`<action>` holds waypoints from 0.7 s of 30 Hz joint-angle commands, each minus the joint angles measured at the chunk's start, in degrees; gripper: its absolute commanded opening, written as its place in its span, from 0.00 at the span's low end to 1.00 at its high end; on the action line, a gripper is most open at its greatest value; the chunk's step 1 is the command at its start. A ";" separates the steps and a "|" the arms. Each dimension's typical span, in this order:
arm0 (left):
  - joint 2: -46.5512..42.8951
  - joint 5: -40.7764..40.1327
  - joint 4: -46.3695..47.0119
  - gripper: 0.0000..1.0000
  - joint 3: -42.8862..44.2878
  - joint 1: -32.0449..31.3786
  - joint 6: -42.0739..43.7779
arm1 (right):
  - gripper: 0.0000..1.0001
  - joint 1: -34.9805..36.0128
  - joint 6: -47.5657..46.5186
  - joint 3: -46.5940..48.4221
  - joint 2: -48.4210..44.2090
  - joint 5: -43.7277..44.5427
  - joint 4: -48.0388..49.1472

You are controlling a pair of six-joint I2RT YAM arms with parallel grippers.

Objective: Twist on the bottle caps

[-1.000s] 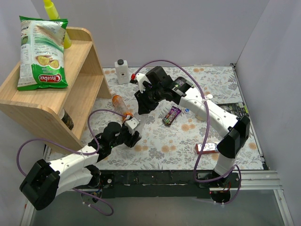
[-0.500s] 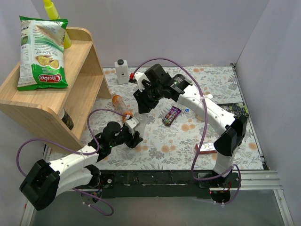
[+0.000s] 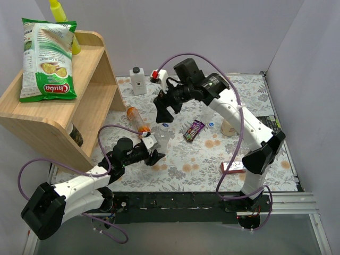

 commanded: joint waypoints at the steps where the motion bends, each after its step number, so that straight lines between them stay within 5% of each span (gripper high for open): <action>1: -0.07 2.90 0.63 0.00 -0.38 -0.33 3.10 | 0.91 -3.22 -6.90 -3.70 -10.43 -12.62 5.20; 8: 0.72 4.21 0.45 0.00 -0.03 -0.33 4.16 | 0.87 -3.39 -10.50 -17.17 -18.18 -12.28 9.00; 15: -0.69 8.78 -6.93 0.00 1.64 -0.33 14.34 | 0.81 -3.48 -42.54 -14.44 -18.35 -15.09 -7.35; 21: -0.78 11.16 -13.17 0.00 3.22 -0.33 21.56 | 0.77 -1.99 -57.07 -18.05 -19.85 -15.27 -15.34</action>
